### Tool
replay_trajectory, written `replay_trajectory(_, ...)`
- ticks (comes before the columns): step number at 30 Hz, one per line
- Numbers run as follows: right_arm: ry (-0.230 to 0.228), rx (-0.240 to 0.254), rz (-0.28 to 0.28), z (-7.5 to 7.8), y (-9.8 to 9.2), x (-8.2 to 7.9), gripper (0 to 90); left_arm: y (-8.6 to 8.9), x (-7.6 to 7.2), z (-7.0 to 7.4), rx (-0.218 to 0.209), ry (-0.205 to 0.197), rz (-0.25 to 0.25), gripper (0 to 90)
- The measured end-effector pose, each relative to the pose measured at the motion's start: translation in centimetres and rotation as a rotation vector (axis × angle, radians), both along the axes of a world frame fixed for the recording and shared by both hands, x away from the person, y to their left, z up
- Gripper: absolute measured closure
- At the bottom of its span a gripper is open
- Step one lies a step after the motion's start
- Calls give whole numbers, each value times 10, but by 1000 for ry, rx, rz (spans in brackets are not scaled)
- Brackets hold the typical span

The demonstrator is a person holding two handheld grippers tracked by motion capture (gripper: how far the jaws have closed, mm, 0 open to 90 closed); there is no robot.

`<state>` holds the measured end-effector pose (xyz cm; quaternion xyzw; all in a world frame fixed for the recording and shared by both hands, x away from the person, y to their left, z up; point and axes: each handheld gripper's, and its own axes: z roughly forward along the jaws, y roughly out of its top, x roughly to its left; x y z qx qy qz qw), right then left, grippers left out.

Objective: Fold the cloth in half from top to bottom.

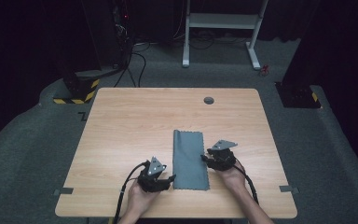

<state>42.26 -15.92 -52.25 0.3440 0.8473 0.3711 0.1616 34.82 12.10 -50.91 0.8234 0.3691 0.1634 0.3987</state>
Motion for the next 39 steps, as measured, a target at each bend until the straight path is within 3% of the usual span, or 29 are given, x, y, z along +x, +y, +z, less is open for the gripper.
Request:
replay_trajectory(2, -5, -18, -30, 3, 1, 11, 593, -6, 25, 5, 8, 6, 6, 447)
replay_trajectory(3, 4, -1, -38, 5, 1, 14, 593, -6, 25, 5, 8, 6, 6, 447)
replay_trajectory(4, 9, 14, -42, 6, 2, 18, 599, -8, 34, 7, 8, 8, 14, 447)
replay_trajectory(5, 12, 24, -53, 7, 2, 21, 607, -11, 52, 10, 7, 10, 40, 447)
replay_trajectory(6, 12, 24, -53, 7, 2, 21, 607, -11, 52, 10, 7, 10, 40, 448)
replay_trajectory(7, 16, 28, -82, 7, 4, 27, 618, -15, 71, 10, 11, 27, 69, 448)
replay_trajectory(9, 16, 25, -96, 7, 5, 31, 619, -17, 79, 10, 22, 31, 86, 447)
replay_trajectory(10, 14, 36, -136, 7, 6, 39, 619, -19, 97, 8, 52, 57, 124, 447)
replay_trajectory(11, 14, 36, -136, 7, 6, 39, 619, -19, 97, 8, 52, 57, 124, 447)
replay_trajectory(12, 15, 52, -159, 7, 5, 45, 619, -20, 112, 5, 63, 80, 162, 447)
replay_trajectory(13, 14, 53, -170, 8, 5, 48, 620, -20, 112, 5, 63, 80, 162, 447)
replay_trajectory(15, 6, 55, -184, 9, 6, 51, 623, -21, 127, 1, 48, 108, 205, 449)
replay_trajectory(18, 25, 43, -189, 9, 8, 57, 626, -21, 133, -3, 49, 122, 226, 450)
replay_trajectory(21, 11, 41, -201, 10, 10, 62, 632, -20, 137, -5, 17, 100, 229, 452)
replay_trajectory(22, 45, 41, -202, 11, 11, 67, 636, -20, 141, -7, 21, 95, 234, 455)
replay_trajectory(27, 48, 52, -199, 13, 16, 74, 636, -20, 146, -9, 14, 98, 255, 461)
replay_trajectory(31, 67, 19, -192, 9, 22, 80, 619, -21, 145, -9, 41, 80, 251, 484)
replay_trajectory(34, 46, -24, -192, 7, 30, 83, 607, -20, 145, -9, 48, 77, 250, 518)
replay_trajectory(39, 72, -33, -182, 7, 37, 89, 620, -21, 146, -8, 62, 79, 246, 535)
